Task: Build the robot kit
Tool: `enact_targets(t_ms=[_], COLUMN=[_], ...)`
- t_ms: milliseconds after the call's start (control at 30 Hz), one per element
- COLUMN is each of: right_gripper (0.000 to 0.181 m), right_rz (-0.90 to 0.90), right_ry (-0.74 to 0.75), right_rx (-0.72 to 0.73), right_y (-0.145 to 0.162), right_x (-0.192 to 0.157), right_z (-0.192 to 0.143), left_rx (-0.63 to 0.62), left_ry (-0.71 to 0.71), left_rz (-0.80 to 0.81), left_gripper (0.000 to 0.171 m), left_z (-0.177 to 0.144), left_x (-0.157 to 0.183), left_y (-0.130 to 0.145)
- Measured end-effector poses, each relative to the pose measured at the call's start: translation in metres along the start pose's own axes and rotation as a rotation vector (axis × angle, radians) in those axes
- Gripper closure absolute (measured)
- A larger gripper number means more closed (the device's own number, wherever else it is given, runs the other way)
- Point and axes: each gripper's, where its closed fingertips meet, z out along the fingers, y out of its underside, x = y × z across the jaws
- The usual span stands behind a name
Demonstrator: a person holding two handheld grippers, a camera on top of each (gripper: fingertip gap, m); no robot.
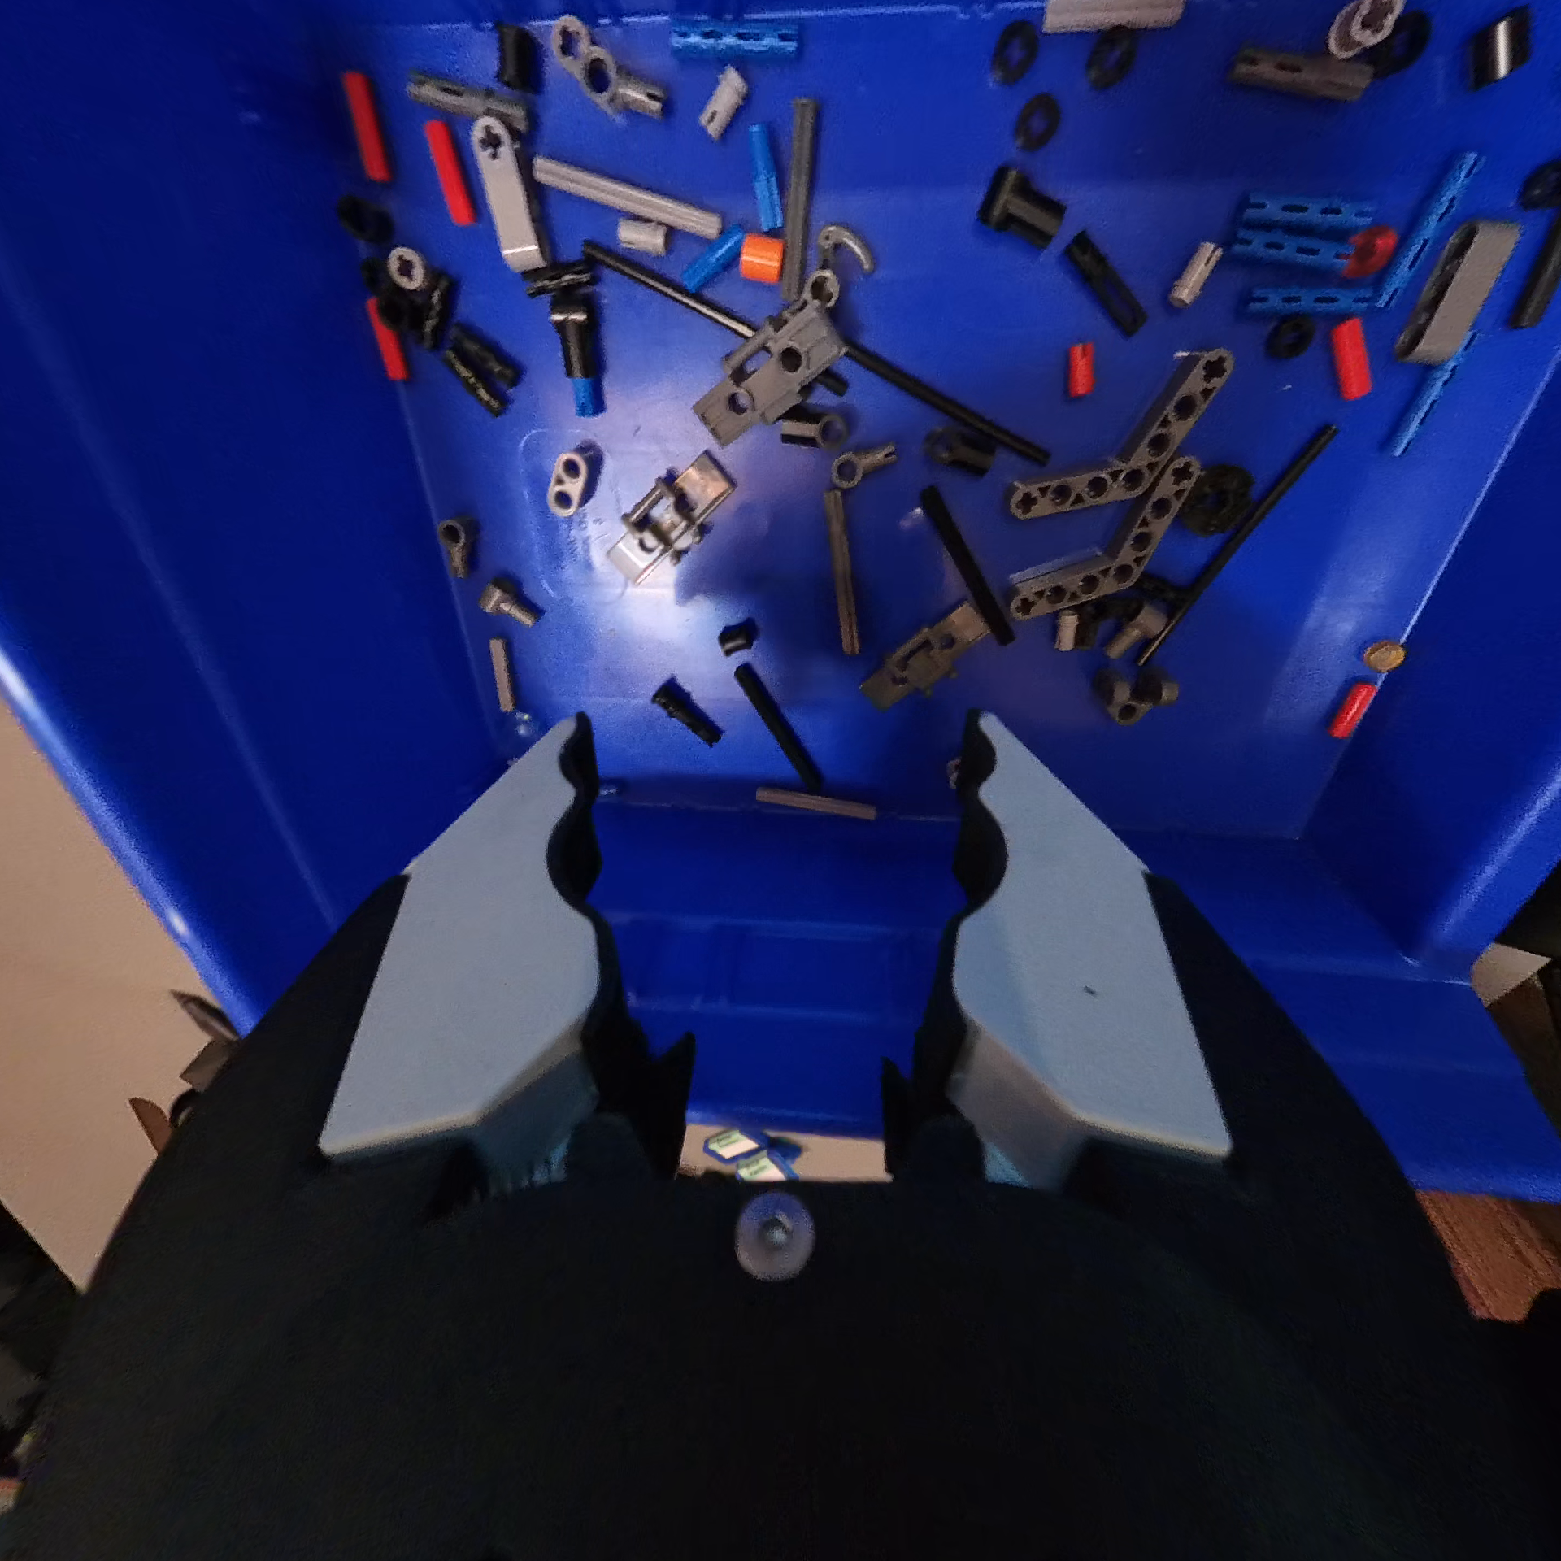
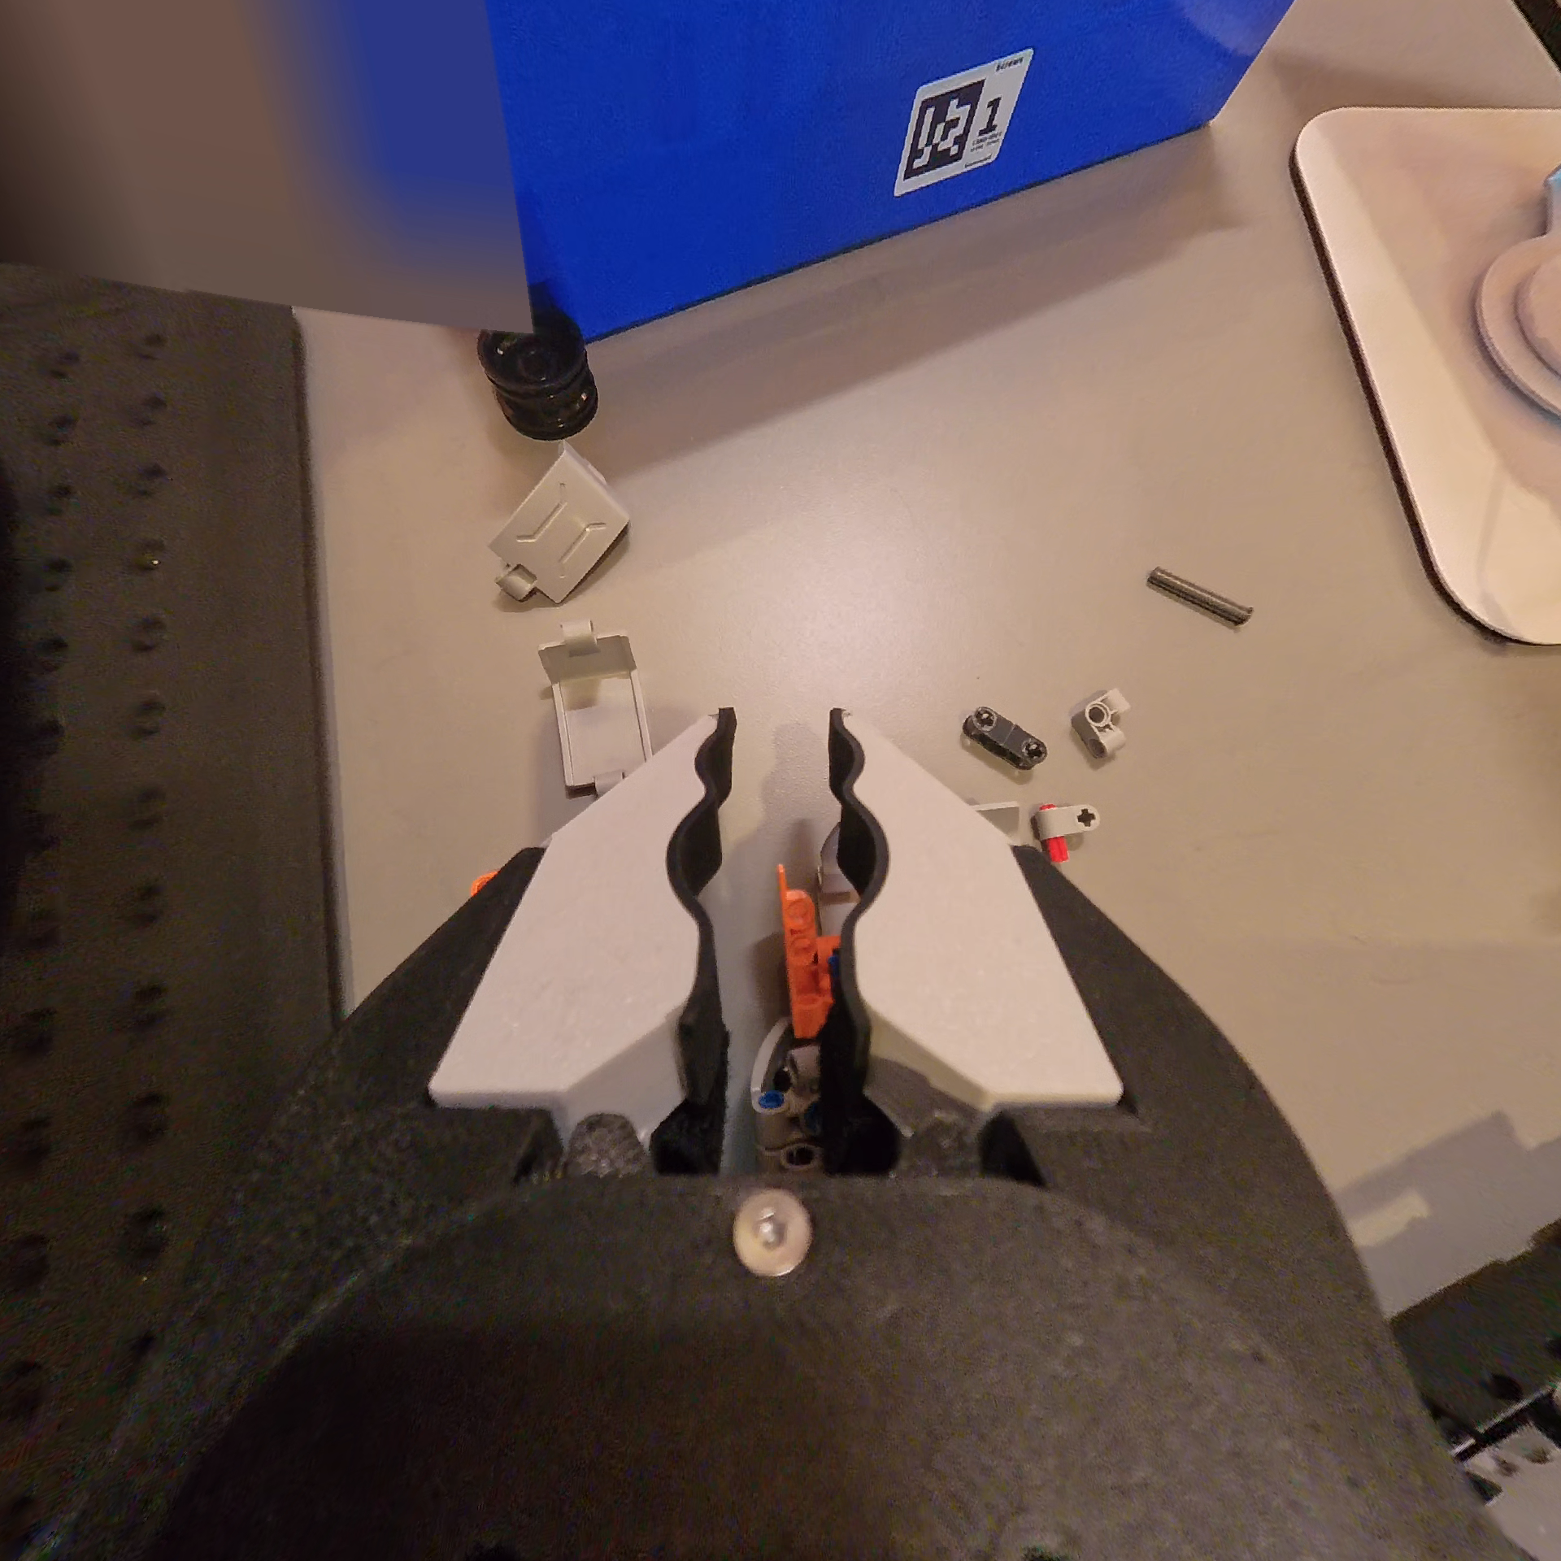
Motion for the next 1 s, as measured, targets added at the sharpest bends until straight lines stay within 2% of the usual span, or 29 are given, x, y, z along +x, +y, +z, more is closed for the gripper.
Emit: enact_targets(t_ms=[67,367,700,900,1000], right_gripper=[0.161,0.161,0.161,0.161,0.161], right_rz=[-0.004,-0.007,-0.010,-0.009,-0.009], right_ry=[0.002,0.005,0.006,0.006,0.007], right_rx=[0.001,0.003,0.005,0.003,0.004], right_y=[0.000,-0.001,-0.002,-0.001,-0.002], right_x=[0.000,0.000,-0.001,-0.001,-0.001], right_z=[0.000,-0.002,-0.002,-0.002,-0.002], left_rx=[0.001,0.027,0.002,-0.009,0.024], left_ry=[0.016,0.054,0.078,-0.005,-0.024], left_rz=[0.023,0.063,0.059,0.013,-0.015], left_gripper=[0.102,0.118,0.126,0.138,0.143], left_z=[0.005,0.018,0.028,0.022,0.017], left_x=[0.006,0.017,0.020,0.001,-0.006], left_y=[-0.005,-0.024,-0.019,-0.009,-0.009])
